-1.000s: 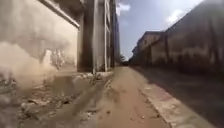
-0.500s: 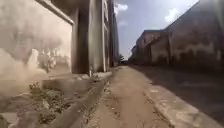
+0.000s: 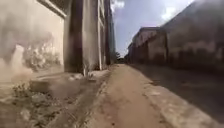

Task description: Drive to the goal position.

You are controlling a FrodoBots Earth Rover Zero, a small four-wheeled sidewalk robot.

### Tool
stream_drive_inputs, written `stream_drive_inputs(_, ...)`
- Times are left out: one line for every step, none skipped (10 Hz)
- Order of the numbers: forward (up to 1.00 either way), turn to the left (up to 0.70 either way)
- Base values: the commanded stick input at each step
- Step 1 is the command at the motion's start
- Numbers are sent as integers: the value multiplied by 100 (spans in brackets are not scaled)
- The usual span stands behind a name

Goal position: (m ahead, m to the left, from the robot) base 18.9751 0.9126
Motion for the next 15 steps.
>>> stream_drive_inputs(0, 0)
stream_drive_inputs(0, 0)
stream_drive_inputs(0, 0)
stream_drive_inputs(0, 0)
stream_drive_inputs(0, 0)
stream_drive_inputs(0, 0)
stream_drive_inputs(0, 0)
stream_drive_inputs(0, -11)
stream_drive_inputs(0, -25)
stream_drive_inputs(0, -40)
stream_drive_inputs(16, 0)
stream_drive_inputs(40, 0)
stream_drive_inputs(64, 0)
stream_drive_inputs(70, 0)
stream_drive_inputs(70, 0)
